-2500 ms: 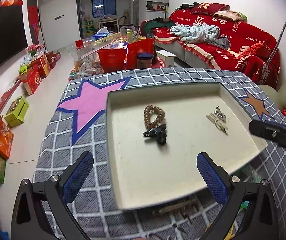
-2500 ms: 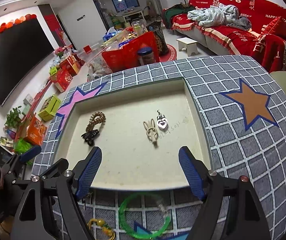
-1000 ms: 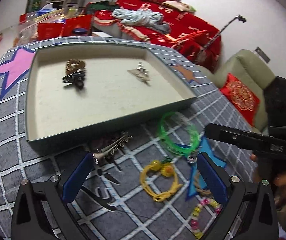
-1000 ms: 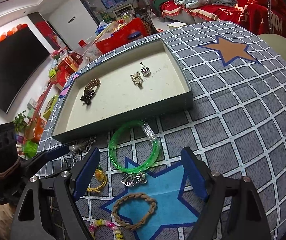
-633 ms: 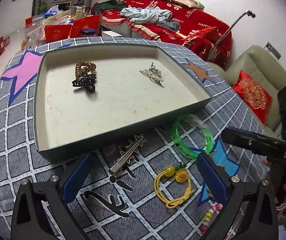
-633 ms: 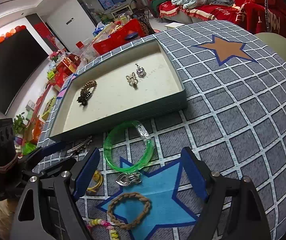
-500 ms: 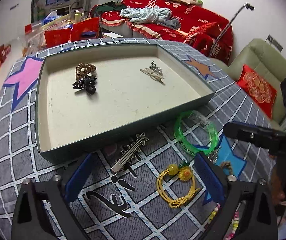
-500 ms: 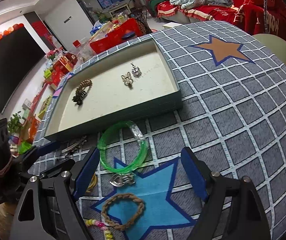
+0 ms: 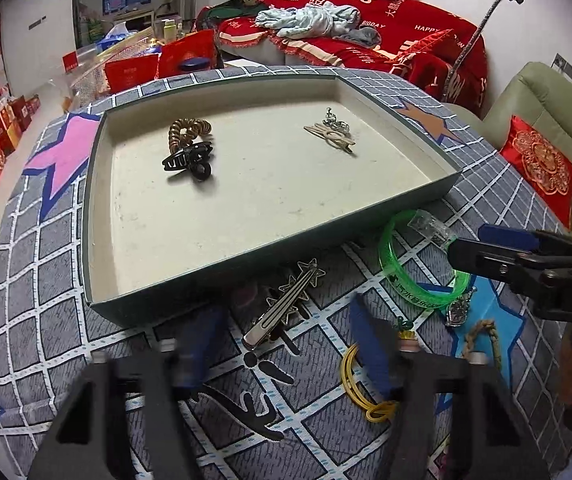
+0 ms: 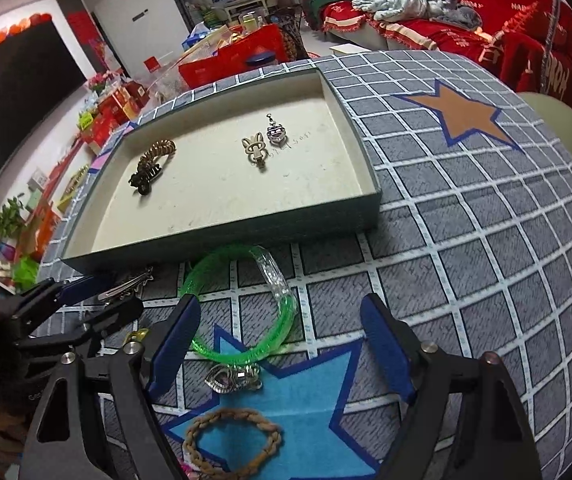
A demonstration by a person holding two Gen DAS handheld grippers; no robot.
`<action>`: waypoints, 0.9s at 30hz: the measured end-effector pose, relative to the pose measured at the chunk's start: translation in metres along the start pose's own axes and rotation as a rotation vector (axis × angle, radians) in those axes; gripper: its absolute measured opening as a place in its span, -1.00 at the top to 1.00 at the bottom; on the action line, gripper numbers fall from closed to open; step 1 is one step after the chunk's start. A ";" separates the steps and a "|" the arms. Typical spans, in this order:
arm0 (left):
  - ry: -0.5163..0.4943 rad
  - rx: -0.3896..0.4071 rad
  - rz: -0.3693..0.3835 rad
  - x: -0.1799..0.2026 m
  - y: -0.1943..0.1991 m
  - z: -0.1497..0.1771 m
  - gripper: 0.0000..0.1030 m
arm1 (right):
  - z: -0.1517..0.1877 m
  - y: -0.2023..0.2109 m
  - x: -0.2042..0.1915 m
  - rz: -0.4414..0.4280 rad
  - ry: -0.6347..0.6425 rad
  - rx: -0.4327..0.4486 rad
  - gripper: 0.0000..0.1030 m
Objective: Organize jewelry
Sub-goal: 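Grasp the silver star hair pin with the left tool while the right tool grasps the green bangle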
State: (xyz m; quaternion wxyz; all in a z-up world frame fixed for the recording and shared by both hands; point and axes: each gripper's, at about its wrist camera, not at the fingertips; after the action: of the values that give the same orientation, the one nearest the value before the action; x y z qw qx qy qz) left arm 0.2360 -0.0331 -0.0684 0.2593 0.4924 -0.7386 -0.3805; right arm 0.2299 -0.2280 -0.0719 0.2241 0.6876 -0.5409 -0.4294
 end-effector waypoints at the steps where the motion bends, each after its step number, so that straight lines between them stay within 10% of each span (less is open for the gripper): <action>1: -0.007 0.000 -0.013 0.002 0.000 0.000 -0.34 | -0.001 -0.002 -0.002 0.010 0.009 -0.006 -0.44; 9: -0.072 0.001 -0.077 0.018 -0.001 0.000 -0.34 | -0.001 -0.017 -0.016 0.086 0.097 -0.042 -0.04; 14: -0.078 0.004 -0.078 0.021 0.000 -0.003 0.28 | 0.002 -0.017 -0.021 0.123 0.136 -0.050 0.29; 18: -0.072 0.008 -0.078 0.022 0.000 -0.002 0.33 | 0.002 -0.014 -0.018 0.126 0.121 -0.042 0.71; 27: -0.011 0.010 -0.049 0.015 0.010 0.006 0.33 | 0.006 0.001 -0.016 0.089 0.109 -0.011 0.74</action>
State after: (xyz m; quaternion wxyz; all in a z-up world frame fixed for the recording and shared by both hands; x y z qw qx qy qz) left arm 0.2207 -0.0425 -0.0630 0.2432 0.5094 -0.7296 -0.3859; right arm 0.2238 -0.2121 -0.0691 0.2759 0.6838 -0.5557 -0.3840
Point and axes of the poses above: each gripper's, at about its wrist camera, not at the fingertips, and y roughly against the way its jaws point, x to its right, z to its underside, and after that the axes turned 8 degrees about -z, right-handed
